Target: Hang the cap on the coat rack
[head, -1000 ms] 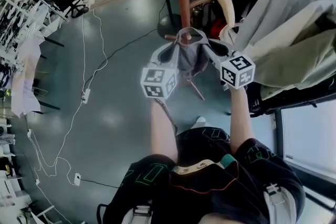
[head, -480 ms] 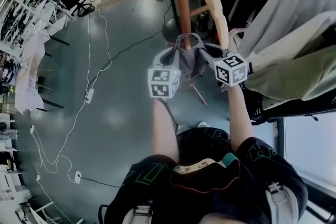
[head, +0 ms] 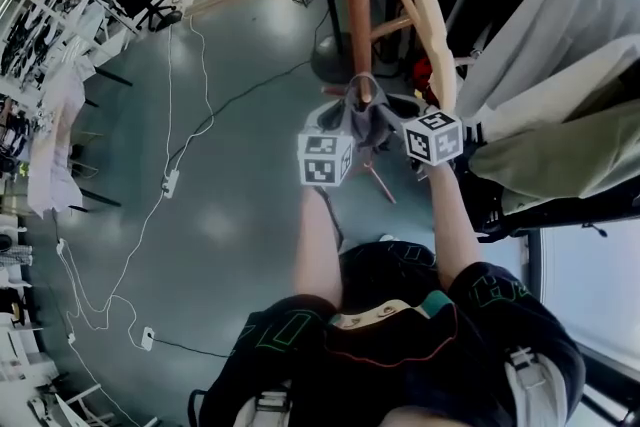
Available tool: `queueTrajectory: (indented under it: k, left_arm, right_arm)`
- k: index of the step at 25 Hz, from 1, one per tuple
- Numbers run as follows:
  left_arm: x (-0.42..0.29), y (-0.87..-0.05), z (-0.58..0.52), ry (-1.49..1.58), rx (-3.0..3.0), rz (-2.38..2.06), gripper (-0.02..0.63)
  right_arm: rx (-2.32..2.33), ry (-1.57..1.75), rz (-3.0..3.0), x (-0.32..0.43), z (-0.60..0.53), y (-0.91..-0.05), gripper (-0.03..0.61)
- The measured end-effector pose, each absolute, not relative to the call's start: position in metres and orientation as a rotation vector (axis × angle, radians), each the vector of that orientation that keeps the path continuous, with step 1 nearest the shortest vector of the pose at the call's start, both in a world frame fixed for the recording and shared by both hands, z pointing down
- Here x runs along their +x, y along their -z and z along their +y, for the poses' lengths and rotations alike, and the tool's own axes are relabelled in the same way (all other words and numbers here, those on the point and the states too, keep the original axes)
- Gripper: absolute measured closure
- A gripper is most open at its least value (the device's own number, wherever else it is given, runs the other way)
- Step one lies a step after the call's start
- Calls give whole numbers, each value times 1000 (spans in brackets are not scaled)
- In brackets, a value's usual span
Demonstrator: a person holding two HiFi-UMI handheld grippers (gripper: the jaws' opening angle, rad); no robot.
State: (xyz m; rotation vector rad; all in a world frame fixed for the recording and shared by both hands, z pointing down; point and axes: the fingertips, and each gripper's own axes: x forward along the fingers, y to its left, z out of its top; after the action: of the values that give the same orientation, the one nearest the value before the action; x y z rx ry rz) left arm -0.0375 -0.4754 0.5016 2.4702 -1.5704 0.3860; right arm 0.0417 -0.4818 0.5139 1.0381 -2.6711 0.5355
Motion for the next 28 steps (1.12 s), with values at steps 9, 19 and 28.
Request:
queueTrajectory:
  k: [9, 19, 28]
  left_arm:
    - [-46, -478, -456, -165, 2516, -1414, 457]
    - [-74, -426, -435, 6, 2506, -1679, 601]
    - [-70, -366, -417, 201, 2491, -1822, 604]
  right_arm:
    - [1145, -515, -2640, 60, -478, -505, 324]
    - [1118, -432, -2715, 69, -446, -465, 365]
    - [1401, -292, -2772, 77, -437, -408, 575]
